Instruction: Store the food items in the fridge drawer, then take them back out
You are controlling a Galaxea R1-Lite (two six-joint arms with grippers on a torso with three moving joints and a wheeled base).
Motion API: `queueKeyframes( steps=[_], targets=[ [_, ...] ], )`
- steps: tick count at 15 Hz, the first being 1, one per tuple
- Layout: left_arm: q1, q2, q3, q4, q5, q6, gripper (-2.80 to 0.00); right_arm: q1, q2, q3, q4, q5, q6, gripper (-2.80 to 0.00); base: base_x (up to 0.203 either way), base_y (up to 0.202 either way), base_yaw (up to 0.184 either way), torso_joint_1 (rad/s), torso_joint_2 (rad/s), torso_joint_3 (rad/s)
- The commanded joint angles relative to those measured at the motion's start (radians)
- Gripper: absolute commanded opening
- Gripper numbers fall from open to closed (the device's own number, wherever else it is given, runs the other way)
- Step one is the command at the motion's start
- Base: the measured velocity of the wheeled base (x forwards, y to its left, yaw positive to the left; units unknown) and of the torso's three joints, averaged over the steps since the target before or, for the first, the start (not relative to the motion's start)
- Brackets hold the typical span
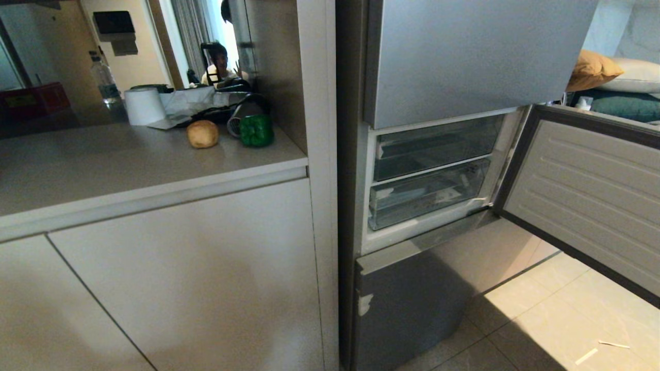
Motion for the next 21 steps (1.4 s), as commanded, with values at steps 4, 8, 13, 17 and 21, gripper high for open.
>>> queueKeyframes(
  steps=[4,8,13,17,21],
  targets=[
    [0.000,0.001,0.000,0.000,0.004,0.001,-2.80,0.000,-0.001,0.031,-0.001,0.000,-0.001,-2.80,0.000,0.000,0.000,0.000,0.00,0.000],
    [0.000,0.001,0.000,0.001,0.003,0.004,-2.80,0.000,-0.001,0.031,-0.001,0.000,0.000,-2.80,0.000,0.000,0.000,0.000,0.00,0.000],
    [0.000,0.001,0.000,0.001,0.004,0.003,-2.80,0.000,-0.001,0.031,-0.001,0.000,0.001,-2.80,0.029,0.000,-0.001,-0.001,0.00,0.000],
    [0.000,0.001,0.000,0.001,0.004,0.004,-2.80,0.000,-0.001,0.031,-0.001,0.000,0.001,-2.80,0.196,0.000,-0.001,0.011,0.00,0.001],
    [0.000,0.001,0.000,0.001,0.003,0.003,-2.80,0.000,0.000,0.031,-0.001,0.000,0.001,-2.80,0.198,0.000,0.000,0.004,0.00,0.003]
  ],
)
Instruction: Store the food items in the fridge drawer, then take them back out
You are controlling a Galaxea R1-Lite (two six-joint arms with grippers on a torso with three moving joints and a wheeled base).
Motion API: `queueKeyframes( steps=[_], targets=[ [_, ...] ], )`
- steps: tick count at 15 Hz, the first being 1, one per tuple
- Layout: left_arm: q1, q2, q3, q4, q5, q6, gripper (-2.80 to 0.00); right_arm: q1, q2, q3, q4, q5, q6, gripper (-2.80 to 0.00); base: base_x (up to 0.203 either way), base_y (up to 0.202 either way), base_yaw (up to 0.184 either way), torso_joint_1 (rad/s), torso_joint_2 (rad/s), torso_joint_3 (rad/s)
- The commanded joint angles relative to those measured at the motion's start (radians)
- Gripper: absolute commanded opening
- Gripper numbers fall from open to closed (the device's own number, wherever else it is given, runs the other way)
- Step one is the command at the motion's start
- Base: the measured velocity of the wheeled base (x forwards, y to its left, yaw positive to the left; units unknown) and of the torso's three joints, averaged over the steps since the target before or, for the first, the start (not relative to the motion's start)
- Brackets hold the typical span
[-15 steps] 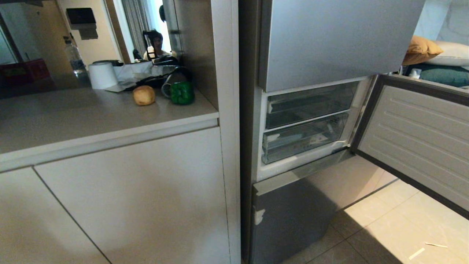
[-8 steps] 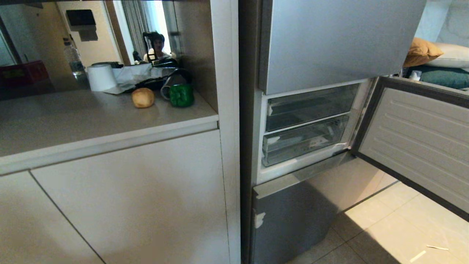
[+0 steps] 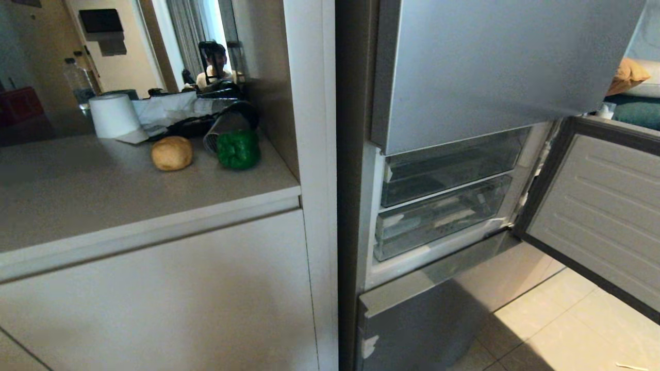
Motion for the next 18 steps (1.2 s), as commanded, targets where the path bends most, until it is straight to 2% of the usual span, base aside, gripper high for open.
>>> queueKeyframes(
  steps=[1,5,7,10,14,16,18],
  targets=[
    [0.000,0.001,0.000,0.001,0.000,-0.001,-2.80,0.000,-0.001,0.031,-0.001,0.000,0.000,-2.80,0.198,0.000,0.004,0.002,0.01,0.002],
    [0.000,0.001,0.000,-0.001,0.012,-0.012,-2.80,0.000,0.000,0.031,-0.001,0.000,0.000,-2.80,0.166,0.000,-0.002,0.007,0.00,0.002],
    [0.000,0.001,0.000,-0.001,0.013,-0.019,-2.80,0.000,-0.001,0.031,-0.001,0.000,-0.002,-2.80,0.000,0.000,0.000,0.000,0.00,0.000],
    [0.000,0.001,0.000,-0.001,0.013,-0.019,-2.80,0.000,0.000,0.032,0.001,0.007,-0.045,-2.80,0.000,0.000,0.000,0.000,0.00,0.000],
    [0.000,0.001,0.001,0.001,0.010,0.004,-2.80,0.000,-0.001,0.027,-0.002,-0.002,-0.012,-2.80,0.000,0.000,0.000,0.000,0.00,0.000],
    [0.000,0.001,0.001,0.001,0.004,0.042,-2.80,0.000,0.029,-0.076,0.025,0.007,0.001,-2.80,0.000,0.000,0.000,0.000,0.00,0.000],
    [0.000,0.001,0.001,0.001,0.001,0.050,-2.80,0.001,0.161,-0.179,0.068,0.022,0.023,-2.80,0.000,0.000,0.000,0.000,0.00,0.000]
  ],
)
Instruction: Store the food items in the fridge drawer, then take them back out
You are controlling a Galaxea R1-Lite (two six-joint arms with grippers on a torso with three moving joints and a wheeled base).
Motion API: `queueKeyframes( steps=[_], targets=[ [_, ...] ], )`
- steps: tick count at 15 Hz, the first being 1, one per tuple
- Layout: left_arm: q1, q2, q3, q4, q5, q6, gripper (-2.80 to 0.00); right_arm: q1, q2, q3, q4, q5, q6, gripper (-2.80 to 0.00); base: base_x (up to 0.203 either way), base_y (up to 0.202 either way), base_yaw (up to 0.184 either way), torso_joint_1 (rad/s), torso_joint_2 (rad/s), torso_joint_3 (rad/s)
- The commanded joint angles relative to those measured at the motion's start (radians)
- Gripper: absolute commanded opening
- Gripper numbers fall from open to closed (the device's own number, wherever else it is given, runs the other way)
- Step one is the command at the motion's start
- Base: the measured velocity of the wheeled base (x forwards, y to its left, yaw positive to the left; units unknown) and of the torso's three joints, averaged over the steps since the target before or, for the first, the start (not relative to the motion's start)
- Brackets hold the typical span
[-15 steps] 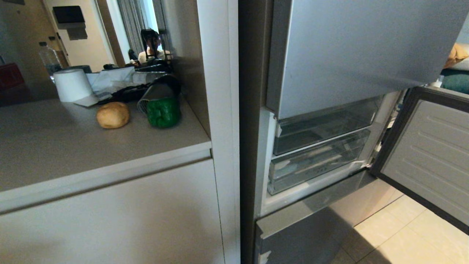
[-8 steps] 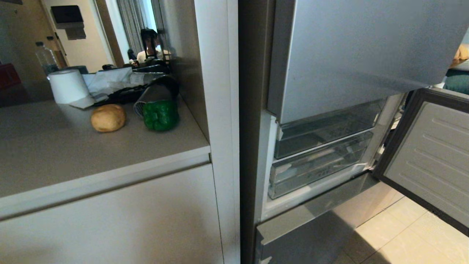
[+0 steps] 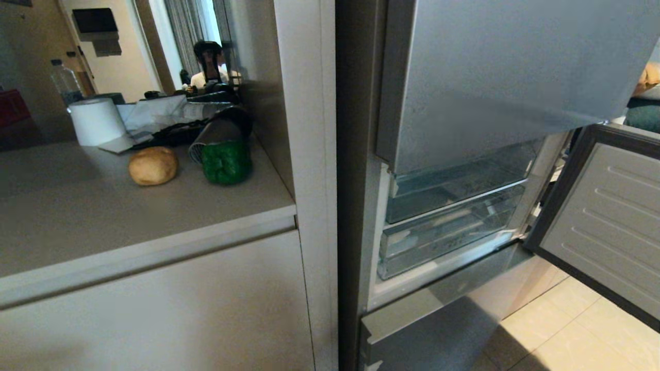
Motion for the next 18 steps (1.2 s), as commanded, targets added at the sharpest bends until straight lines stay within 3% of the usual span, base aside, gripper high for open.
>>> queueKeyframes(
  steps=[1,4,7,9,18],
  targets=[
    [0.000,0.001,0.000,0.000,0.000,0.000,-2.80,0.001,0.164,-0.074,0.012,0.014,0.016,-2.80,0.000,0.000,0.000,0.000,0.00,0.000],
    [0.000,0.001,0.000,-0.001,0.000,0.000,-2.80,0.003,0.399,-0.098,-0.041,0.090,0.067,-2.80,0.000,0.000,0.000,0.000,0.00,0.000],
    [0.000,0.001,0.000,-0.001,0.004,-0.021,-2.80,0.004,0.516,-0.077,-0.163,0.285,0.102,-2.80,0.000,0.000,0.000,0.000,0.00,0.000],
    [0.000,0.001,0.000,-0.001,0.008,-0.029,-2.80,0.005,0.535,-0.072,-0.205,0.355,0.099,-2.80,0.000,0.000,0.000,0.000,0.00,0.000],
    [0.000,0.001,0.000,-0.001,0.003,-0.020,-2.80,0.006,0.662,-0.071,-0.351,0.379,0.110,-2.80,0.000,0.000,0.000,0.000,0.00,0.000]
  ],
)
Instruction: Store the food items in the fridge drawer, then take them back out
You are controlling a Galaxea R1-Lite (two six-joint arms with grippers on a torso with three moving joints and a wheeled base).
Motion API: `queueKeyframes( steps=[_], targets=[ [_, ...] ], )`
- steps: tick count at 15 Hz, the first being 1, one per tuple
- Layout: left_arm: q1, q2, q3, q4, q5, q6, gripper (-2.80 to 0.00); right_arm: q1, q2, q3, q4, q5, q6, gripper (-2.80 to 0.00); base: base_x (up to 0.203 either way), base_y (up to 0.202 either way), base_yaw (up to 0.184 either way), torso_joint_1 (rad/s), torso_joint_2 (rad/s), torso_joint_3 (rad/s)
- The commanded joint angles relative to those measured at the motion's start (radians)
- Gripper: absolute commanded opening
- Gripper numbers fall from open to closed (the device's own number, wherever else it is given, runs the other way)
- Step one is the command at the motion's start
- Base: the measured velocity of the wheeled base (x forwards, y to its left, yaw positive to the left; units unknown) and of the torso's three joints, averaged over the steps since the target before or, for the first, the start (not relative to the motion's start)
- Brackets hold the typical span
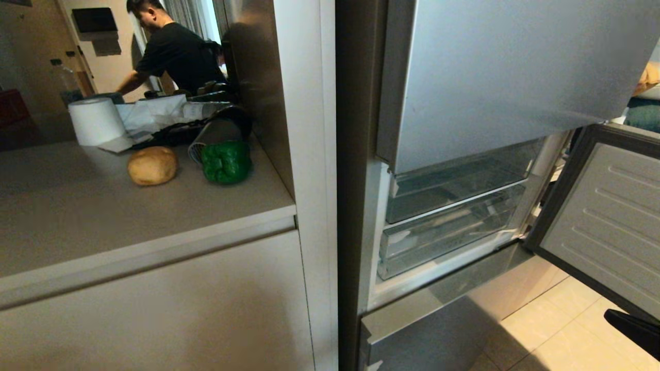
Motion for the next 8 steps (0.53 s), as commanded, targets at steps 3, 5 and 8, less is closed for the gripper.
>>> queueKeyframes(
  steps=[3,5,8],
  targets=[
    [0.000,0.001,0.000,0.001,0.000,0.001,-2.80,0.001,0.012,0.002,-0.012,0.022,0.001,-2.80,0.000,0.000,0.000,-0.030,0.07,0.040],
    [0.000,0.001,0.000,0.002,0.000,0.002,-2.80,0.001,0.012,0.003,-0.013,0.024,0.001,-2.80,0.000,0.000,0.000,-0.133,0.34,0.184],
    [0.000,0.001,0.000,0.000,0.000,0.000,-2.80,0.001,0.012,0.008,-0.013,0.025,0.001,-2.80,0.000,0.000,0.000,-0.162,0.37,0.211]
  ],
)
